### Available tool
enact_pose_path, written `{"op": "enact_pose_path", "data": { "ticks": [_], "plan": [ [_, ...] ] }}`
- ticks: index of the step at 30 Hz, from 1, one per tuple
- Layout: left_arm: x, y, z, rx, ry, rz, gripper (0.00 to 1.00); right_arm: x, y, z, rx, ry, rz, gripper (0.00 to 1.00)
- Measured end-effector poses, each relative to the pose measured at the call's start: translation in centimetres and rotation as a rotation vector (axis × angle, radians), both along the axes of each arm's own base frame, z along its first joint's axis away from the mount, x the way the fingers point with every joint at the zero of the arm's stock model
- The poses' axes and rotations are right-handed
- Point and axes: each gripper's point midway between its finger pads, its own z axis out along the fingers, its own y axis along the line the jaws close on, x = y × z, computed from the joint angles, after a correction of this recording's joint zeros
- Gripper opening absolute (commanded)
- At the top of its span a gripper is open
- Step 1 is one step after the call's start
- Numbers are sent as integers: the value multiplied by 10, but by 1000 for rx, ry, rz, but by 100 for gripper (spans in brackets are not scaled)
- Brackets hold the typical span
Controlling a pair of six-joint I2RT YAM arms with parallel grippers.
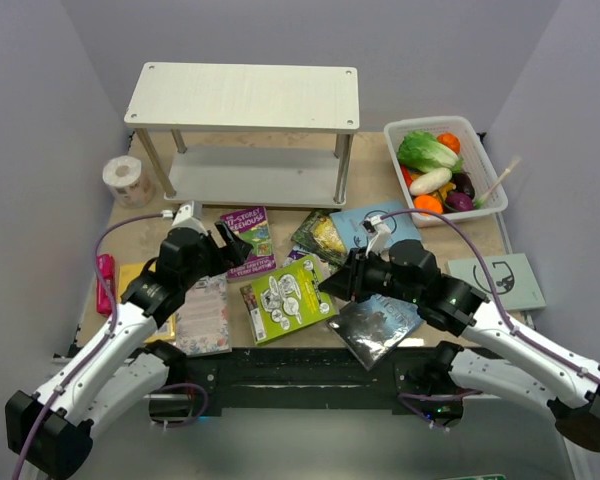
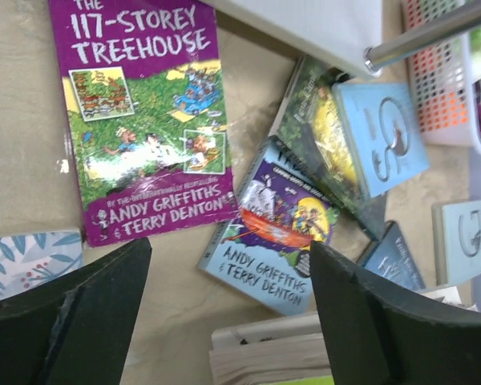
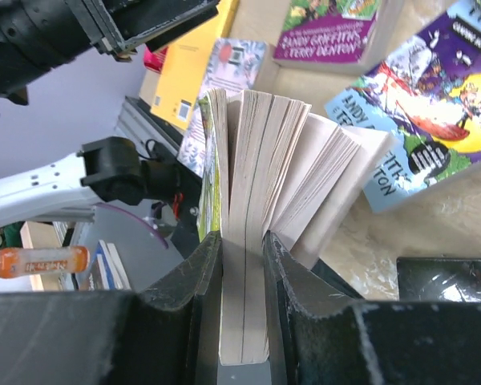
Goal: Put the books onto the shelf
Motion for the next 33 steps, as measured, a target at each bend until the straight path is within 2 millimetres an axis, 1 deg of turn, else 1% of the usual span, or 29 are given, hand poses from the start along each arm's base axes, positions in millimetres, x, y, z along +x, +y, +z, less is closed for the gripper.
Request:
{"op": "enact_pose_path", "data": {
  "ticks": [2,5,6,9,12,17,22,24,27,29,31,33],
  "plan": [
    [-1,-1,7,-15,-16,-5,93,1,-1,8,5,-14,-4,0],
    [-9,-7,8,-47,-24,-47,95,1,-5,6,-11,-9,-19,0],
    [-13,-8,6,-57,-24,-60,100,2,-6,4,-19,-5,-25,0],
    [-32,-10,-8,-109,-28,-98,100,5,-11,-3,-47,8,-60,0],
    [-47,-11,-18,-166,-38,-121,100,11,-14,-4,-49,14,-105,0],
    [-62,-22,-23,-309,-99,-167,100,15,-16,-15,-14,54,-166,0],
    [-72,-35,-42,-436,-89,-217,100,18,-16,-32,41,121,-211,0],
    [-75,-39,-40,-477,-96,-236,100,18,-15,-35,64,146,-216,0],
    [-75,-46,-18,-540,-158,-280,100,18,-12,-34,101,166,-217,0],
    [-75,-51,-9,-562,-180,-310,100,19,-10,-32,129,176,-216,0],
    [-76,-55,-9,-568,-171,-338,100,20,-8,-30,152,184,-214,0],
    [-78,-60,-13,-569,-144,-367,100,21,-9,-29,163,186,-217,0]
  ]
}}
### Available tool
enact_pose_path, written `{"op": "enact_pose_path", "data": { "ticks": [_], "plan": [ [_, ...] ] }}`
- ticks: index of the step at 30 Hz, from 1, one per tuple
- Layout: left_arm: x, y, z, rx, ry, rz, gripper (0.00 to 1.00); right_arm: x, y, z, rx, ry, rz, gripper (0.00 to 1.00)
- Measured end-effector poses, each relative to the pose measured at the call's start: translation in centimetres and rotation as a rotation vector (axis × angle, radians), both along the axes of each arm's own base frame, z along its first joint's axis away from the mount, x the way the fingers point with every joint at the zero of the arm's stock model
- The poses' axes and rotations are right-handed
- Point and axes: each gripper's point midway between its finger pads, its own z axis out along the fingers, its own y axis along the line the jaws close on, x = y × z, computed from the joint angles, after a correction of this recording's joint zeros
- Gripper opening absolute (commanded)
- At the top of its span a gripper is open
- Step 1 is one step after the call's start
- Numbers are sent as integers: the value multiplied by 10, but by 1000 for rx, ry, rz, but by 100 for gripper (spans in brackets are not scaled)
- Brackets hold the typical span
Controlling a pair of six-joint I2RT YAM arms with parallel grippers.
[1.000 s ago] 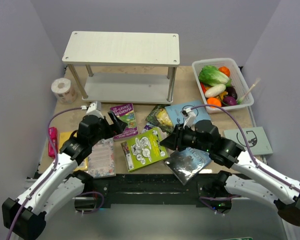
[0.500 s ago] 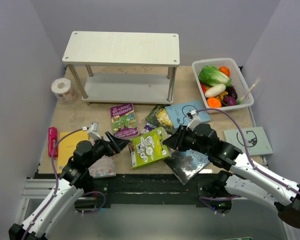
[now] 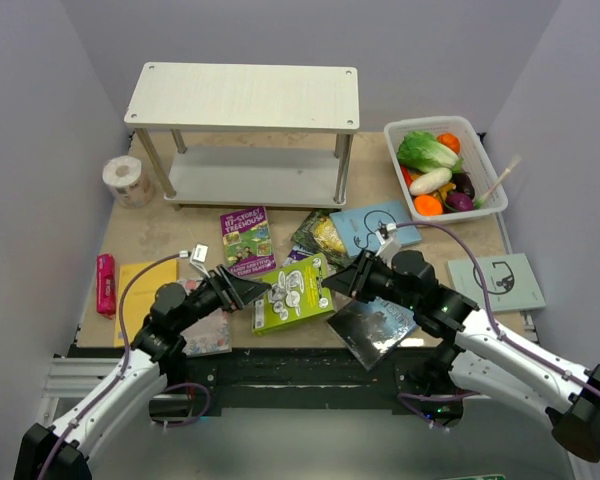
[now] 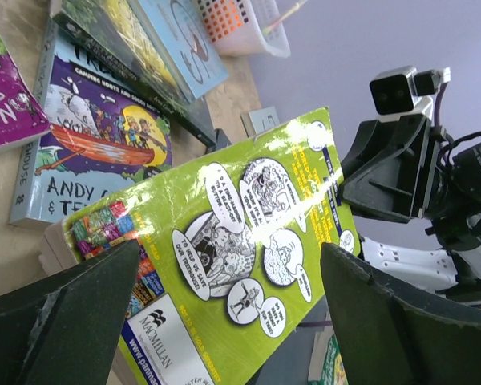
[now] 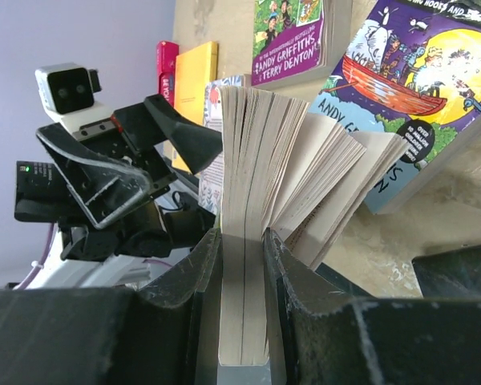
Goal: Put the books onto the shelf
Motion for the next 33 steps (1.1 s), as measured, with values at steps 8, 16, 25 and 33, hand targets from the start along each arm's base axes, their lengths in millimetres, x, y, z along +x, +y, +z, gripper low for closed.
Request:
{"op": "enact_pose_path", "data": {
  "ticks": [8,16,25,33],
  "plan": [
    [-3,-1,-17,49,48,-19,98,3,-7,-8,-38,-2,-7,0],
    [16,32,-51,245,109,181,97,4,-27,-46,-228,12,-28,0],
    [49,25,-61,410,152,170,91,28,-52,-96,-494,42,-95,49],
    [54,16,-63,407,126,140,90,51,-62,-58,-498,-38,-177,92]
  ]
}}
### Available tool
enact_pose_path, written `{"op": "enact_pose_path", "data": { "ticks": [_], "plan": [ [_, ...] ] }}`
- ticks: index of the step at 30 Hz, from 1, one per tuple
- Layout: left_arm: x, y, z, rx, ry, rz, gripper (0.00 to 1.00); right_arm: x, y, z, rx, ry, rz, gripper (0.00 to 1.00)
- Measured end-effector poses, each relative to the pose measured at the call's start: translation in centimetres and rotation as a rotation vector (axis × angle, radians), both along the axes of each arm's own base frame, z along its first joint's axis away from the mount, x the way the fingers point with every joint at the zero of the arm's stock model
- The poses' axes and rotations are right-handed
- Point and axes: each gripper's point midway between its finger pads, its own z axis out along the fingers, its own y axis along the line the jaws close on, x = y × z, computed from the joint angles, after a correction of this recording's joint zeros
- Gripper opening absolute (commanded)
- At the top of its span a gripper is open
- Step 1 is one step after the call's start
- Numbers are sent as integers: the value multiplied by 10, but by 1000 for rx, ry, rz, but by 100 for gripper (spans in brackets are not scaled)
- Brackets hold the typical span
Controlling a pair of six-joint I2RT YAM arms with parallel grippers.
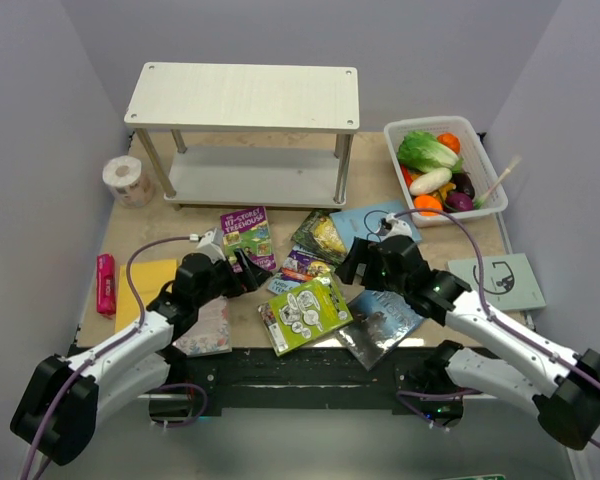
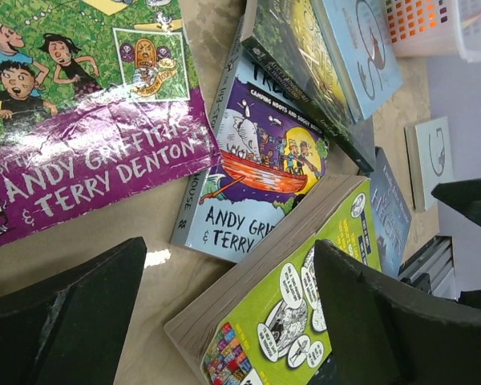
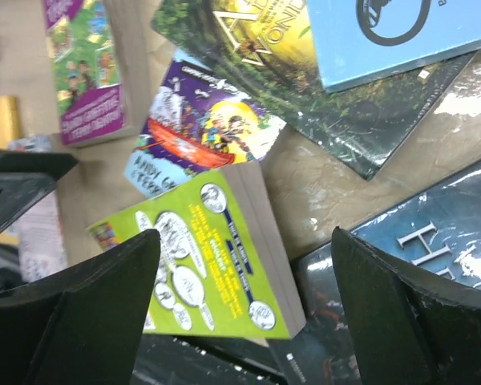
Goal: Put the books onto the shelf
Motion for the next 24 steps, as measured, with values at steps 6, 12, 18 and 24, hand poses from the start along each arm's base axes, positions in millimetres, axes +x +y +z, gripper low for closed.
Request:
{"op": "enact_pose_path", "data": {
  "ticks": [6,12,18,24],
  "plan": [
    [12,-4,22,2,-65,-6,89,-40,-6,-10,135,28,48,93],
    [26,-14,36,22,-102,-12,83,-85,0,-46,195,178,132,93],
    [6,-36,-5,104,0,-95,76,-95,12,-42,249,222,184,92],
    [-10,-48,-26,144,47,-143,65,-104,19,-54,254,285,223,91]
  ]
}}
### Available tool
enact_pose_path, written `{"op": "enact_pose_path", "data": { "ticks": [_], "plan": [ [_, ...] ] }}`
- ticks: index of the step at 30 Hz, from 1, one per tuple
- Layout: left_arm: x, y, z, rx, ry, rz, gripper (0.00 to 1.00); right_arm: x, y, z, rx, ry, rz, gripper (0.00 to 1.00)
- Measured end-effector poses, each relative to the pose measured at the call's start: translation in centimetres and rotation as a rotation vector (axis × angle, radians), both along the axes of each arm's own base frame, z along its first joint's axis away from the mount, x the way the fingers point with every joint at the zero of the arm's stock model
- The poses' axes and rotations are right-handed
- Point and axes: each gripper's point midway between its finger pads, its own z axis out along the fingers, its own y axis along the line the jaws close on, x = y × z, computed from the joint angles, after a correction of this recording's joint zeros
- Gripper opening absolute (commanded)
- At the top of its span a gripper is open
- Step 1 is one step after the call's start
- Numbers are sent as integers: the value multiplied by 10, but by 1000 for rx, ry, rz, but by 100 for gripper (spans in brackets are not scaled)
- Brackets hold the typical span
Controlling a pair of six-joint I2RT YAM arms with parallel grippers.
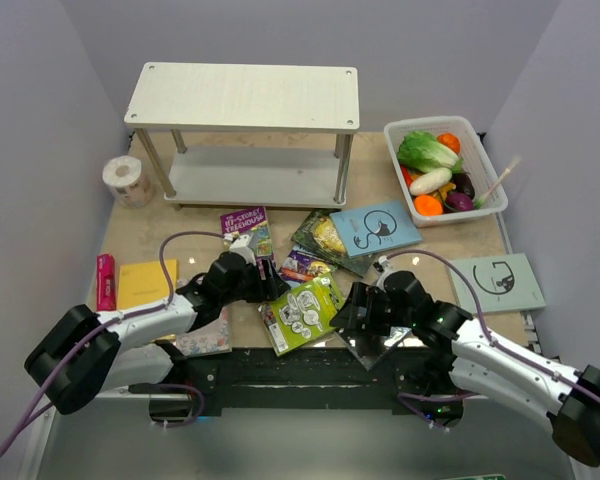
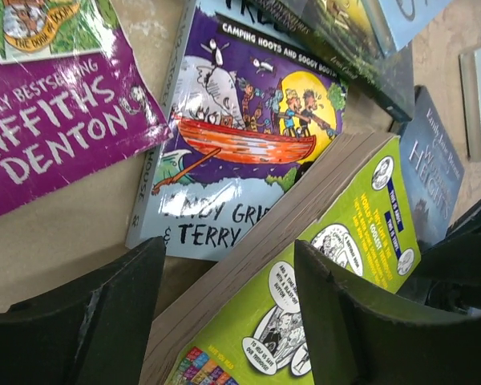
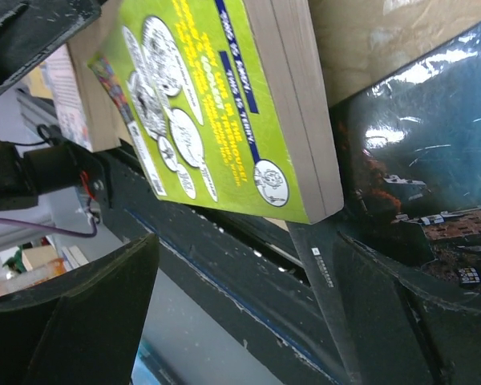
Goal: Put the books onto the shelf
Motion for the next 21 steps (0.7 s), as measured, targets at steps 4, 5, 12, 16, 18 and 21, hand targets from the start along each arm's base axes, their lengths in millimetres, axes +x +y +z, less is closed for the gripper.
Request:
{"op": "enact_pose_path", "data": {
  "ticks": [4,5,12,16,18,21],
  "plan": [
    [-10,-2,-11,7,22,-12,59,-4,1,-12,-23,36,12,91],
    [-13,-2,-14,10,28,-16,58,-2,3,-13,-20,33,14,91],
    [-22,-4,-19,-22,22,-17,44,14,19,-16,12,30,-10,91],
    [-26,-9,-18,-44,7,-30,40,24,27,-14,37,9,-27,91],
    [-27,-11,-18,-54,4,-32,36,29,31,-13,51,-1,-34,91],
    [-26,-14,-18,-68,-3,-33,29,37,34,-12,77,-26,-62,92]
  ]
}}
